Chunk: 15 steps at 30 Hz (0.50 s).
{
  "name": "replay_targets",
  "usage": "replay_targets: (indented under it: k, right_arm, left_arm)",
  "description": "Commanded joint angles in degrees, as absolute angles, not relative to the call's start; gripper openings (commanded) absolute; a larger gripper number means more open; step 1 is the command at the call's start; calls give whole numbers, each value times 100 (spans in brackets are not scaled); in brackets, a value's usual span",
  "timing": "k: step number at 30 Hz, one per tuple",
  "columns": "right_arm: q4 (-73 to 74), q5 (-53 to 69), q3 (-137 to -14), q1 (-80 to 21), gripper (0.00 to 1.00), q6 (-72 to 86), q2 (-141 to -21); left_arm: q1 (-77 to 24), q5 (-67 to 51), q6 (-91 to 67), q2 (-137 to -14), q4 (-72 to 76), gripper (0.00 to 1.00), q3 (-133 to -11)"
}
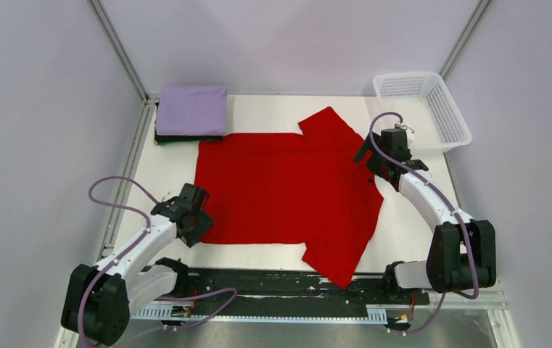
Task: Fold and stack the t-shirts
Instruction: Grab the side of the flattened tshirt closest away from the robot with both arms
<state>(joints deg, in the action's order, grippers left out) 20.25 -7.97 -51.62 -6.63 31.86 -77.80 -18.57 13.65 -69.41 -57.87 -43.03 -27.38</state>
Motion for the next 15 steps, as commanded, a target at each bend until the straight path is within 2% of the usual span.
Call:
replay_targets:
  k: [1, 15]
  right_arm:
    - [1811, -843, -5229, -616, 100, 3138, -7625]
    - [1812, -798, -5247, -567, 100, 3147, -7782]
  left_arm:
    - [-1881, 1662, -7237, -6035, -3752, 57, -2624]
    - [-1880, 1815, -7295, -6090, -3889, 23, -2703]
